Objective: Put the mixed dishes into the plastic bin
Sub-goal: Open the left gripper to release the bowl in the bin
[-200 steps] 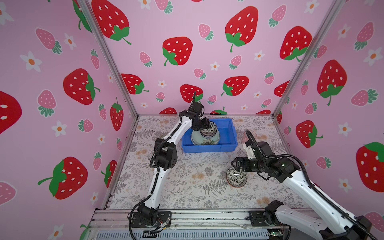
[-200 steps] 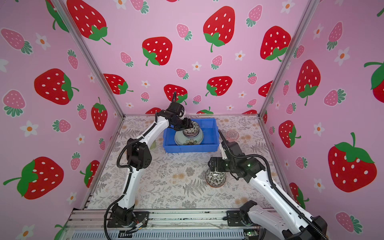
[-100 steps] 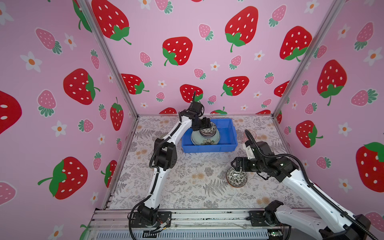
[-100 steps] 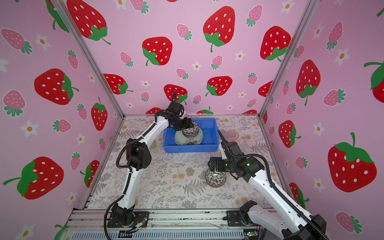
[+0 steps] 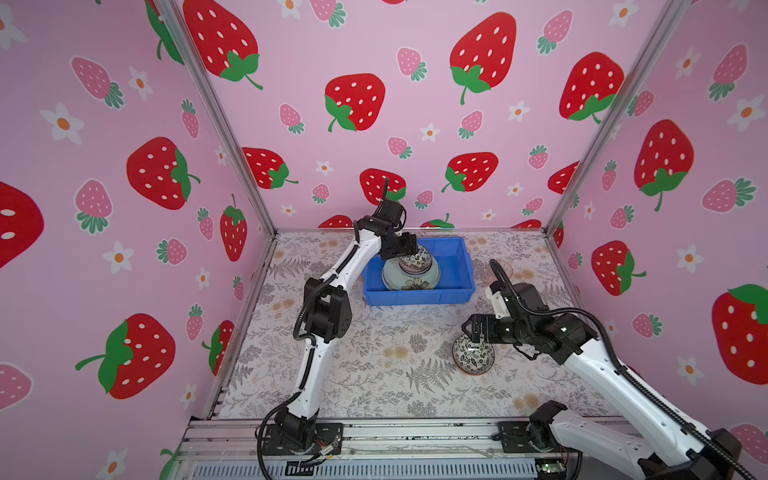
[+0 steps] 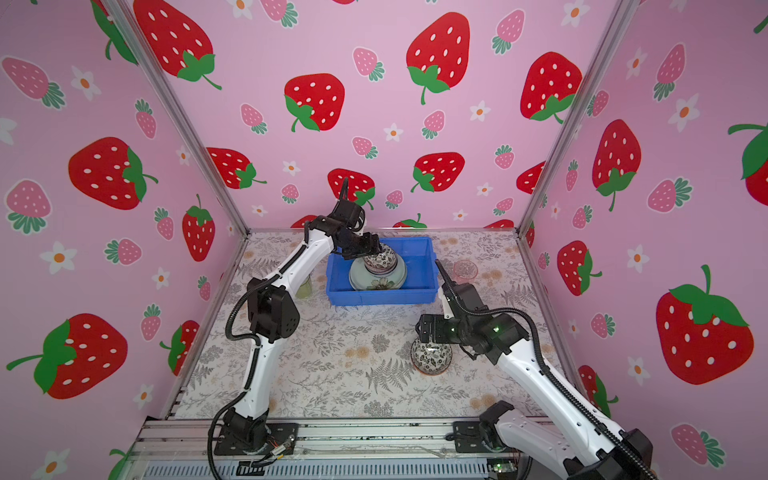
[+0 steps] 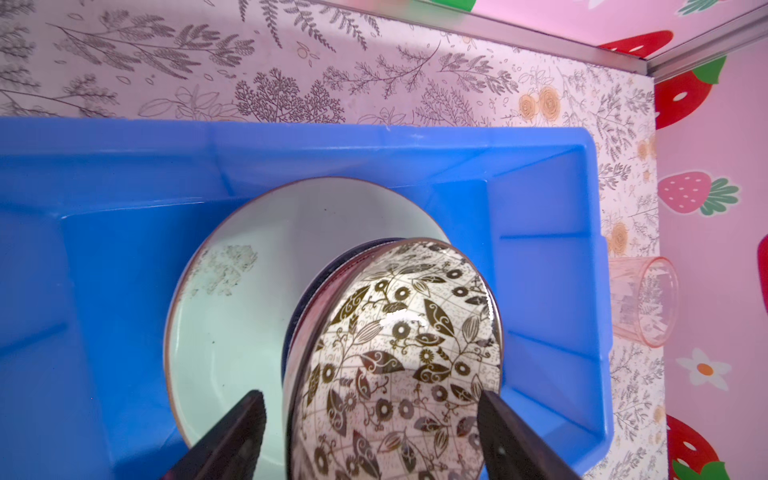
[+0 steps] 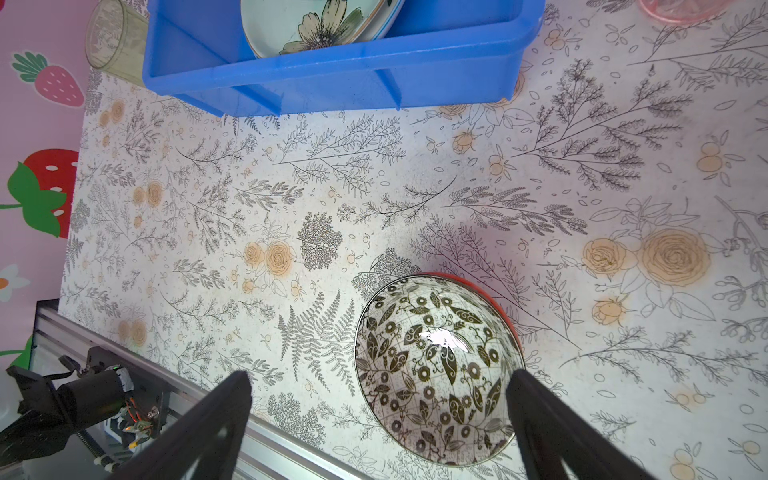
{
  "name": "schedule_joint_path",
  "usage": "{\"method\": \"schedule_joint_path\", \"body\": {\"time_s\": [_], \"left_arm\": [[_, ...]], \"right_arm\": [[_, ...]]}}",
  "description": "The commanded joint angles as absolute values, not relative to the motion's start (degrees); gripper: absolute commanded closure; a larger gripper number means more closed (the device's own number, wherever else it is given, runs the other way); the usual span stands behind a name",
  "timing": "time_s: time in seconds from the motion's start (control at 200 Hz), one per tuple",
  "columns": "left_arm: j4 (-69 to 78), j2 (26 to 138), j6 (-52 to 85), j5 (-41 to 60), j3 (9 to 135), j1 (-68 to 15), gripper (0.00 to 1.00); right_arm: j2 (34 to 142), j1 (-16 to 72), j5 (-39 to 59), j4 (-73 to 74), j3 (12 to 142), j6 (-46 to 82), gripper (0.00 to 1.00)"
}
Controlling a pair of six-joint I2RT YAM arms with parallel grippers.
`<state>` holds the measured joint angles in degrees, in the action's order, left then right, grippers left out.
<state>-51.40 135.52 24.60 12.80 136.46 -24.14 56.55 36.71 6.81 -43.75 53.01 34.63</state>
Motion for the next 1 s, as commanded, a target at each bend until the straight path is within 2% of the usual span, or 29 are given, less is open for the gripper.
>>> {"method": "schedule_joint_path", "body": {"time_s": [0.0,0.315,0.59,0.996], "left_arm": [[-53.51,132.34,23.63,10.32,137.20,-24.06,0.17],[-49.62,129.05,25.32,13.72,131.09,-24.21,0.17],[-47.17,131.37,27.11,17.87,130.44,-24.79,0.17],[-46.17,133.67,27.63,18.54,129.69,-25.07,0.17]], "right_arm": [[55.98,36.56,5.89,-43.92,52.73,34.22,0.01],[56.16,36.61,6.14,-43.57,52.38,34.26,0.01],[55.90,36.56,6.10,-43.59,52.30,34.32,0.01],[55.31,36.56,5.91,-43.78,51.56,34.54,0.01]]}}
